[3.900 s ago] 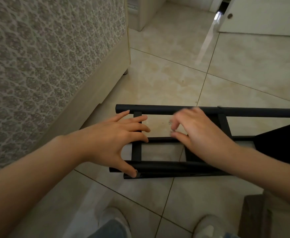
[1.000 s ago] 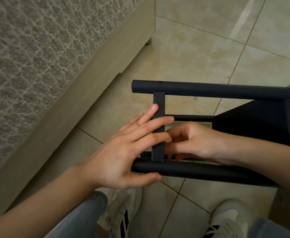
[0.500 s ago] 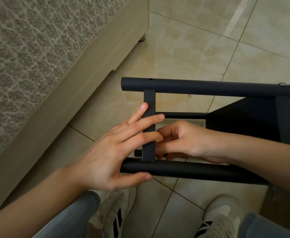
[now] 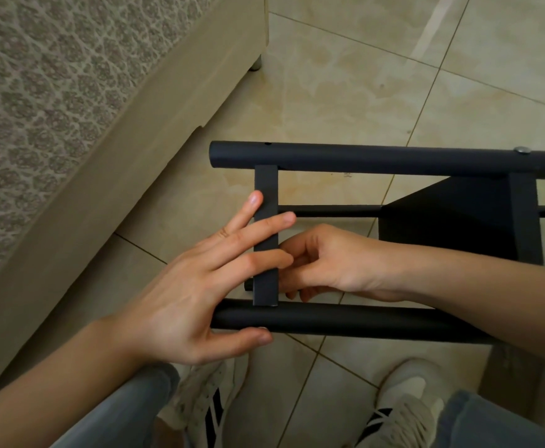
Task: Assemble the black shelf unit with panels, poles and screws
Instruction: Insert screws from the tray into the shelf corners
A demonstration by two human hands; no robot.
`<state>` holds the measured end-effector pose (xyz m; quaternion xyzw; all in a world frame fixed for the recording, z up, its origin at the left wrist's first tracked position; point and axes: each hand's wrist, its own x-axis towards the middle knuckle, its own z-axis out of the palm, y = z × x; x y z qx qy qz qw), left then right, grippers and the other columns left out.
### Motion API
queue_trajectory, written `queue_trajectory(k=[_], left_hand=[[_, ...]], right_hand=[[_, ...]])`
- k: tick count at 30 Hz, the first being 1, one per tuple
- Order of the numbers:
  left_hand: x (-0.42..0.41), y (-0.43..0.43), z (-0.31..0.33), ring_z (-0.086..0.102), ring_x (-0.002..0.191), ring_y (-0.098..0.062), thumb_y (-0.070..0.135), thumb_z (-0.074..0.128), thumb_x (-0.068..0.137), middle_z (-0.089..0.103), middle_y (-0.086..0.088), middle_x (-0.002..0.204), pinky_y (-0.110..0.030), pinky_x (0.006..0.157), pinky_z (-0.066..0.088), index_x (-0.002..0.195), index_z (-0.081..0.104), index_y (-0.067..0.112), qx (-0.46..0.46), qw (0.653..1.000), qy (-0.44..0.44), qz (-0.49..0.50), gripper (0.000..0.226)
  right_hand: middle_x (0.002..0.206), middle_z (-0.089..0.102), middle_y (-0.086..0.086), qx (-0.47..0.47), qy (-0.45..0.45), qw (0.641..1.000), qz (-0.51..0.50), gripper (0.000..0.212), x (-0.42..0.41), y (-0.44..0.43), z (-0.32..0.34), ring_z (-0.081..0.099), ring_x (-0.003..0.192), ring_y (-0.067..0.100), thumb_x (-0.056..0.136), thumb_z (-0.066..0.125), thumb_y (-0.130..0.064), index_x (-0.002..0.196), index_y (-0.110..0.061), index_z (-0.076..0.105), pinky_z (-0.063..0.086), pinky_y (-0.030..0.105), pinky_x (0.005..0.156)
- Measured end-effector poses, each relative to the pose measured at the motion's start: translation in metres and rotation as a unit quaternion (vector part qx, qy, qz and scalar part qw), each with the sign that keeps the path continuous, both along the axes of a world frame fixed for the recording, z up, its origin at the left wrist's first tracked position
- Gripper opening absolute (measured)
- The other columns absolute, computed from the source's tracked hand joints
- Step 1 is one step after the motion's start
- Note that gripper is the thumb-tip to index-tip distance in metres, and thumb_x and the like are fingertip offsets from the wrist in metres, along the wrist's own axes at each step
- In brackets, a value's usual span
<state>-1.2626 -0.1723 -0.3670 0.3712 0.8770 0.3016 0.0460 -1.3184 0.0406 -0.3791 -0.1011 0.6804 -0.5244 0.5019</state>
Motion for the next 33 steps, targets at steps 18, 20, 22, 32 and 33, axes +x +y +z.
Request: queue_trajectory(k=[18, 20, 22, 32, 33], left_hand=[[-0.002, 0.003, 0.002, 0.005, 0.155, -0.032, 0.045, 0.063, 0.086, 0.028, -0.009, 0.161, -0.028, 0.123, 0.015, 0.134, 0.052, 0.011, 0.014, 1.000, -0.021, 0.011, 0.060], [-0.003, 0.003, 0.002, 0.005, 0.155, -0.032, 0.046, 0.063, 0.086, 0.028, -0.009, 0.161, -0.028, 0.123, 0.016, 0.134, 0.052, 0.011, 0.014, 1.000, -0.024, 0.013, 0.060], [-0.002, 0.003, 0.001, 0.004, 0.155, -0.033, 0.046, 0.063, 0.086, 0.028, -0.009, 0.162, -0.028, 0.123, 0.016, 0.134, 0.052, 0.011, 0.014, 1.000, -0.022, 0.014, 0.060], [-0.001, 0.003, 0.003, 0.004, 0.155, -0.032, 0.044, 0.067, 0.084, 0.027, -0.008, 0.162, -0.028, 0.123, 0.016, 0.132, 0.054, 0.011, 0.015, 0.999, -0.027, 0.011, 0.060], [-0.001, 0.003, 0.002, 0.004, 0.155, -0.032, 0.043, 0.067, 0.084, 0.027, -0.008, 0.162, -0.028, 0.123, 0.016, 0.132, 0.054, 0.011, 0.016, 0.999, -0.027, 0.010, 0.060]], right_hand=[[0.080, 0.072, -0.002, -0.019, -0.060, 0.998, 0.011, 0.013, -0.009, -0.002, 0.001, 0.065, 0.071, 0.005, 0.089, 0.067, -0.012, 0.086, -0.020, 0.077, 0.051, 0.017, 0.065], [0.085, 0.072, -0.001, -0.024, -0.087, 0.996, 0.026, 0.011, -0.011, -0.001, 0.003, 0.065, 0.075, 0.008, 0.092, 0.064, -0.012, 0.095, -0.016, 0.074, 0.051, 0.019, 0.068], [0.090, 0.072, 0.000, -0.017, -0.095, 0.995, 0.038, 0.011, -0.013, 0.000, 0.004, 0.064, 0.079, 0.009, 0.093, 0.064, -0.013, 0.098, -0.016, 0.074, 0.051, 0.020, 0.071], [0.074, 0.068, -0.004, 0.039, -0.069, 0.995, 0.067, 0.010, -0.011, -0.012, 0.001, 0.062, 0.073, 0.009, 0.091, 0.062, -0.017, 0.086, -0.017, 0.070, 0.049, 0.023, 0.071], [0.075, 0.068, -0.003, 0.029, -0.081, 0.994, 0.065, 0.010, -0.011, -0.011, 0.001, 0.062, 0.074, 0.010, 0.091, 0.062, -0.018, 0.086, -0.017, 0.071, 0.049, 0.024, 0.072]])
